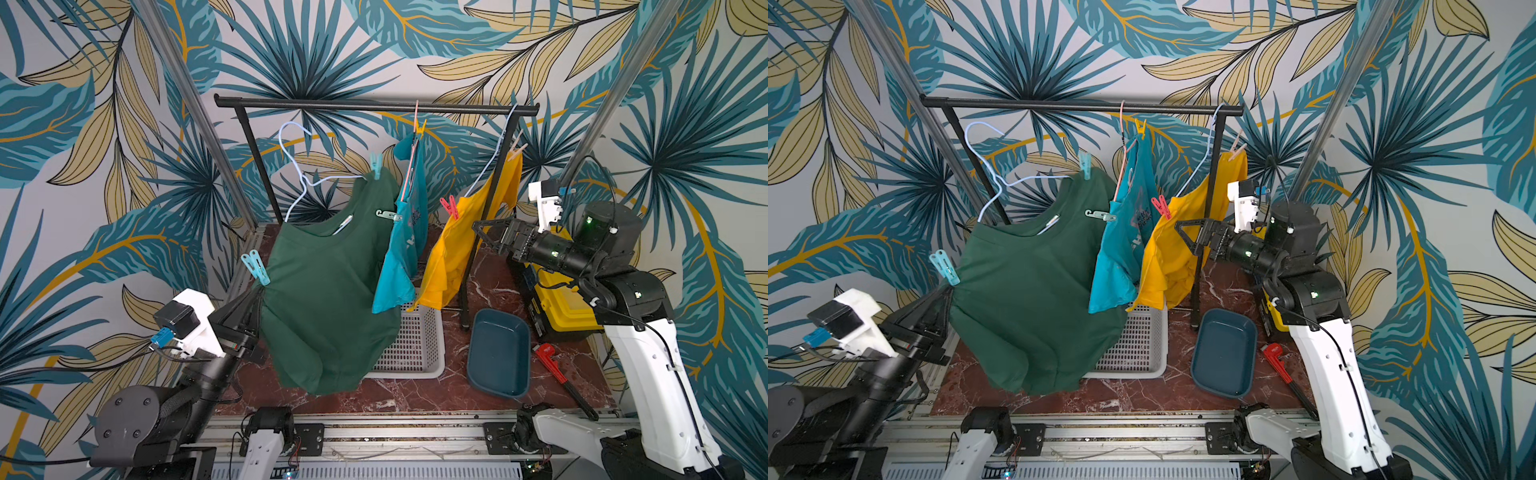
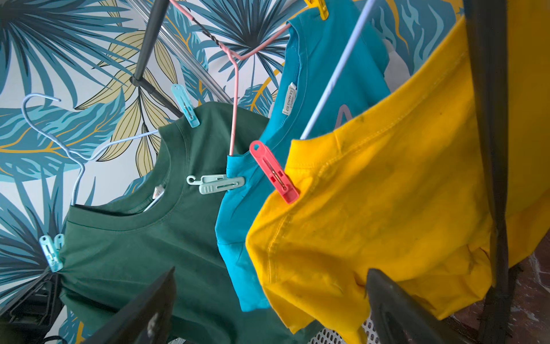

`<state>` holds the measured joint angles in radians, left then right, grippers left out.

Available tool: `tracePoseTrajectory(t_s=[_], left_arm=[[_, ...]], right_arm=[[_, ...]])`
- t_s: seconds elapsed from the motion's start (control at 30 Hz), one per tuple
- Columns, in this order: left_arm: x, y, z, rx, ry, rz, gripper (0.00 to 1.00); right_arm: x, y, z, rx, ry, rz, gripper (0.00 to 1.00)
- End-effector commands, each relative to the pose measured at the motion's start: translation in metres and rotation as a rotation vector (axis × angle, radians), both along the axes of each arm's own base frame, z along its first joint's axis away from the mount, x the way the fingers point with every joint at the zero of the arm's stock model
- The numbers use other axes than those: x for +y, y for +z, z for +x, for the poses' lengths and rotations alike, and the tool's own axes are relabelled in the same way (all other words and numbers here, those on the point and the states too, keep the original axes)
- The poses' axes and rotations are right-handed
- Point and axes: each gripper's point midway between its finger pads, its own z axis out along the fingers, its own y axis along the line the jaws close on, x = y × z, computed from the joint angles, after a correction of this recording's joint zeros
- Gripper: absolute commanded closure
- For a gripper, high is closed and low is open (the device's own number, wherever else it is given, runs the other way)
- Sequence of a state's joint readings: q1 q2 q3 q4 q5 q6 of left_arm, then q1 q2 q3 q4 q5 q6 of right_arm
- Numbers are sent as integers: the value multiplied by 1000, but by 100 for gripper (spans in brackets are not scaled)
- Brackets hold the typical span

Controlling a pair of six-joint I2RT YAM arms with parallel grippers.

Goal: Remove the clothespins securing t-shirts to the hanger
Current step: Pick up the hanger from the clothes rail.

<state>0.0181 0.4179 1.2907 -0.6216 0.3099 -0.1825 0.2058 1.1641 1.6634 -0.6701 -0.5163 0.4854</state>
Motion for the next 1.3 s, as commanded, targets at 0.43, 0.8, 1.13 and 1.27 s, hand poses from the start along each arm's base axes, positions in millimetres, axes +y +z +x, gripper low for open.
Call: tracePoseTrajectory(t_s=[0.43, 0.8, 1.13, 1.27], left_arm=[[-14, -20, 0, 8, -107, -54, 100], [-14, -85, 8, 136, -107, -84, 100], [-27, -133, -8, 198, -194, -112, 100], [-32, -149, -12, 249, -220, -94, 100]], right_arm=[[13, 13, -4, -53, 47, 46, 1], [62, 34, -25, -97, 186, 34, 1], [135, 7, -33, -73, 293, -95, 1], [169, 10, -45, -100, 356, -118, 1]])
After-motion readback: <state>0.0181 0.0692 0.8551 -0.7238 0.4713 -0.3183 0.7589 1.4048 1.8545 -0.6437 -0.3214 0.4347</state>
